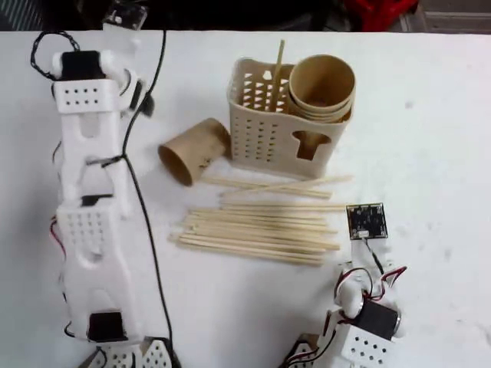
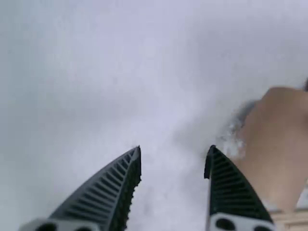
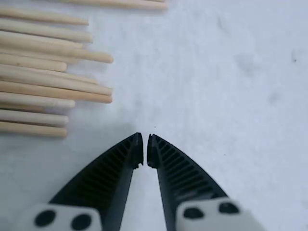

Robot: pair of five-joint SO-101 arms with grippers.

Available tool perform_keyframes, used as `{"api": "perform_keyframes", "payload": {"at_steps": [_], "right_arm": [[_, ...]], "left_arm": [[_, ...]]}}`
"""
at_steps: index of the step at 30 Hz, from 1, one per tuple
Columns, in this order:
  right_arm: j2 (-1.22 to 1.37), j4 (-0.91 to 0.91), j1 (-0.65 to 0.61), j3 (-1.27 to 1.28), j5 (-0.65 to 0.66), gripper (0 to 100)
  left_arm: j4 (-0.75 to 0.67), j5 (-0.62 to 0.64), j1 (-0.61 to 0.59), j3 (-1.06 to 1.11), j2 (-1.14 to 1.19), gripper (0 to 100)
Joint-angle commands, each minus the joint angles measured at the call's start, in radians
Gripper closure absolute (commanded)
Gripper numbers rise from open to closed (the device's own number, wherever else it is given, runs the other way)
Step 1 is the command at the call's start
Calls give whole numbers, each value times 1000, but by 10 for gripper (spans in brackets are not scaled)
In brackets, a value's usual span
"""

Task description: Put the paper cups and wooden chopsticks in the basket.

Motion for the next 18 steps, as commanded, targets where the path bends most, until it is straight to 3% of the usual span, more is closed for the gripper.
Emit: {"api": "perform_keyframes", "payload": {"at_steps": [1, 7, 13, 18], "right_arm": [[-10, 5, 5, 5, 8, 964], [-10, 5, 5, 5, 8, 964], [-10, 5, 7, 5, 8, 964], [-10, 5, 7, 5, 8, 964]], "left_arm": [[0, -235, -10, 382, -335, 786], [-100, -485, -16, 888, -710, 811], [-629, -608, -8, 1517, -970, 781], [-1042, -606, 22, 1797, -1012, 722]]}}
